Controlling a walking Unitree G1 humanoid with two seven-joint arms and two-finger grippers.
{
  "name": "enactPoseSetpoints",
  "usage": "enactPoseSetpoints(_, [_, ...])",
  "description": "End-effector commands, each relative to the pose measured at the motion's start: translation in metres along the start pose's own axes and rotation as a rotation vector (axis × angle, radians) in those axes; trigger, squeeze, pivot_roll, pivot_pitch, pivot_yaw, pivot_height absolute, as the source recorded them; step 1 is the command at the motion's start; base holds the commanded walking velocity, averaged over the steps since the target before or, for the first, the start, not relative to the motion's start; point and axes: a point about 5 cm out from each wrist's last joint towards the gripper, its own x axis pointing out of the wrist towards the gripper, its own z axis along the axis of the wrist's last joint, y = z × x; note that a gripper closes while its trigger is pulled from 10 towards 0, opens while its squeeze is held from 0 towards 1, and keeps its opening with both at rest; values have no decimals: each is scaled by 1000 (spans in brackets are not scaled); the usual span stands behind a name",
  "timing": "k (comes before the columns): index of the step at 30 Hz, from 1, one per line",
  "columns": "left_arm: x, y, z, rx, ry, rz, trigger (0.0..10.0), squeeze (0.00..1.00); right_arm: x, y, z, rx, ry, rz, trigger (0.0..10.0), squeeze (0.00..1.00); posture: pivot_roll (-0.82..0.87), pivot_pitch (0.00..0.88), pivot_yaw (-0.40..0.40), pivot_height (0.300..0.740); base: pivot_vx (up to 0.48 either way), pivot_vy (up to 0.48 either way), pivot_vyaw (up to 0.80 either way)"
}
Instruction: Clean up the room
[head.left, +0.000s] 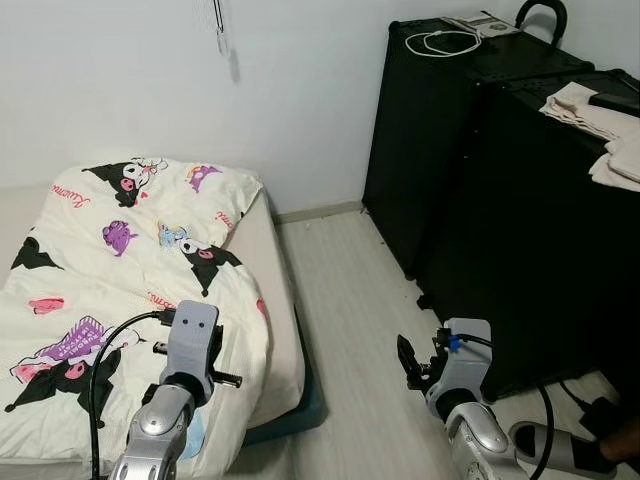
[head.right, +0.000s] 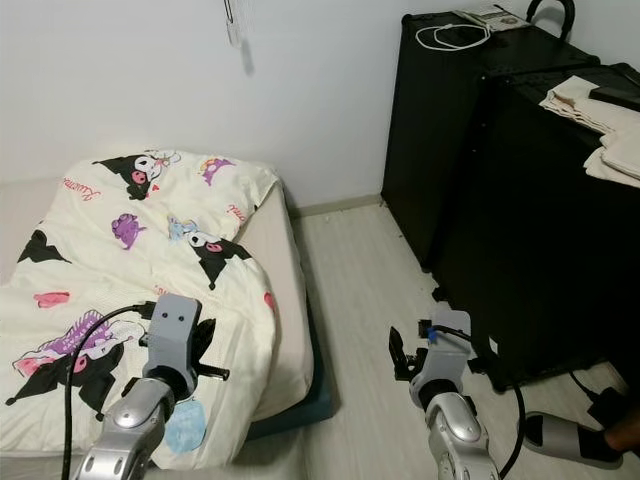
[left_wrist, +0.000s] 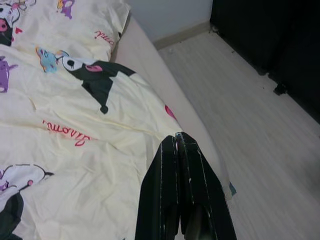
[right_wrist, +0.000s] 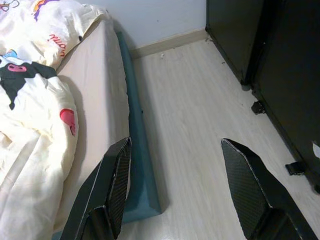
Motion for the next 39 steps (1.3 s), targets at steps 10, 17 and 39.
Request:
enactPoseSetpoints(10, [-4,-7,-8,-9,18,-41,10000,0,-2,1,-5,-15,8,7,10000,0,-63,149,17,740,0,0,0])
enactPoseSetpoints(17, [-3,-8,-7,-6,15,-45,10000,0,-2,-1,-5,-16,11,7,10000,0,-65,145,16,740,0,0,0])
enactPoseSetpoints(39, [-5,-10,-7,-15,9,-57,10000,0,-4,-2,-5,-15,12,2,10000,0,-65,148,19,740,0,-341,0])
